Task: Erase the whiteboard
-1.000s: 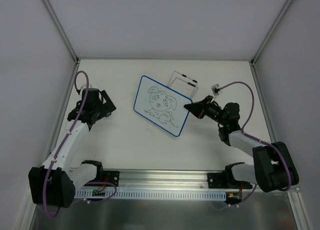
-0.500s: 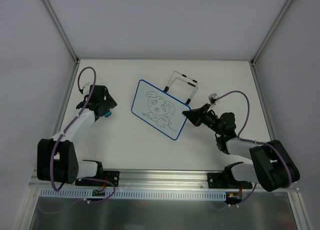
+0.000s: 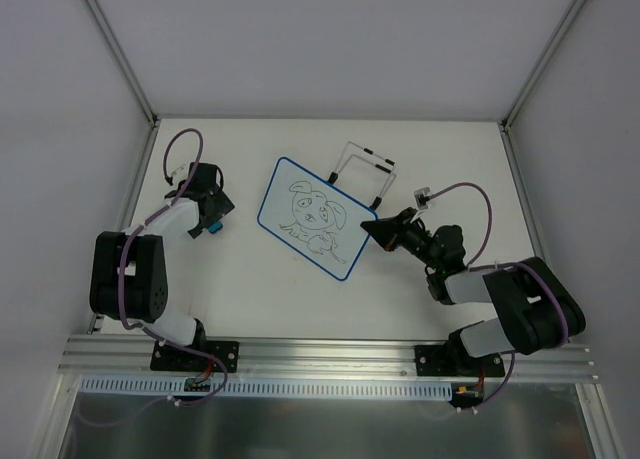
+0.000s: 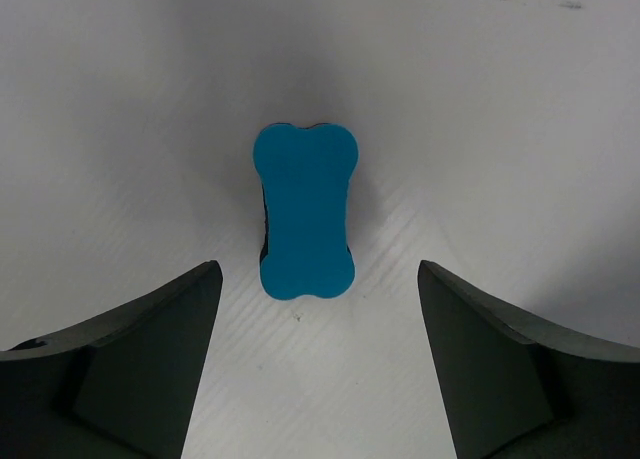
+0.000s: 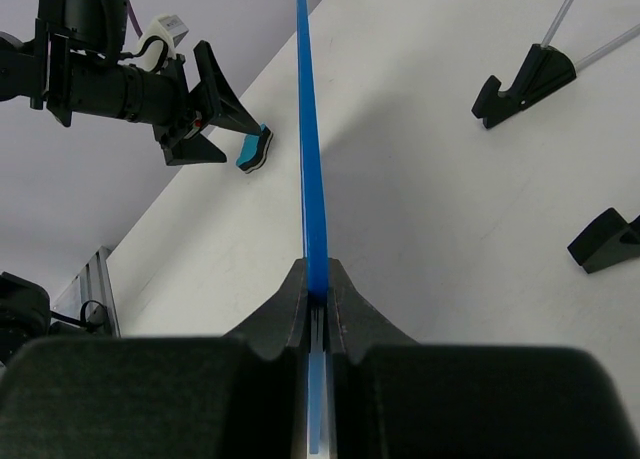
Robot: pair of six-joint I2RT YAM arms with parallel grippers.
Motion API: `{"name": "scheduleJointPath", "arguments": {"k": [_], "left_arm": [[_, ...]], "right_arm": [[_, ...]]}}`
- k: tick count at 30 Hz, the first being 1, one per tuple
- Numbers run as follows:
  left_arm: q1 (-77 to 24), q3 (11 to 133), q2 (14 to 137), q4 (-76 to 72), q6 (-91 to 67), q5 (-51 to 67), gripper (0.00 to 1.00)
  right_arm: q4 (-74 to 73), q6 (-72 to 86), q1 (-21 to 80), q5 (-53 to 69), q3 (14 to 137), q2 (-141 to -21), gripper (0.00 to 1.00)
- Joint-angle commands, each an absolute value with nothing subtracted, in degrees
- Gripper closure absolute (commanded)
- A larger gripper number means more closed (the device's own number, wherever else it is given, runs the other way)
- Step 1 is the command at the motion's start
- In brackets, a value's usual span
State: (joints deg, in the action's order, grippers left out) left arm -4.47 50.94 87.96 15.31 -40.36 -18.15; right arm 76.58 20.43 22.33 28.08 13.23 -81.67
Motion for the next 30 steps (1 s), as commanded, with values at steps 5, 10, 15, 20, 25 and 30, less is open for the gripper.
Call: {"name": "scheduleJointPath", "arguments": {"k": [5, 10, 15, 20, 25, 30], "left_arm": [[-3.1, 55.6, 93.2, 13.2, -40.3, -20.4, 0.21], [-2.5, 57.0, 96.5, 13.1, -40.9, -19.0, 0.29], [-2.5, 57.1, 96.9, 13.0, -41.2, -19.2, 0.43], [-2.5, 56.6, 96.8, 13.0, -40.9, -18.3, 0.80], [-4.0, 53.5, 90.5, 12.9, -38.7, -14.4, 1.00], [-11.3, 50.9, 81.5, 11.6, -31.2, -13.7, 1.00]], "right_arm": [[86.7, 16.7, 22.9, 28.6, 13.1, -83.4, 1.00], [86.7, 16.6, 22.9, 28.6, 13.0, -83.7, 1.00], [86.7, 16.7, 22.9, 28.6, 13.0, -83.8, 1.00], [86.7, 16.7, 22.9, 28.6, 13.0, -84.4, 1.00], [86.7, 17.1, 22.9, 29.1, 13.4, -85.0, 1.00], [86.6, 18.0, 22.9, 29.8, 13.7, -85.8, 1.00]]}}
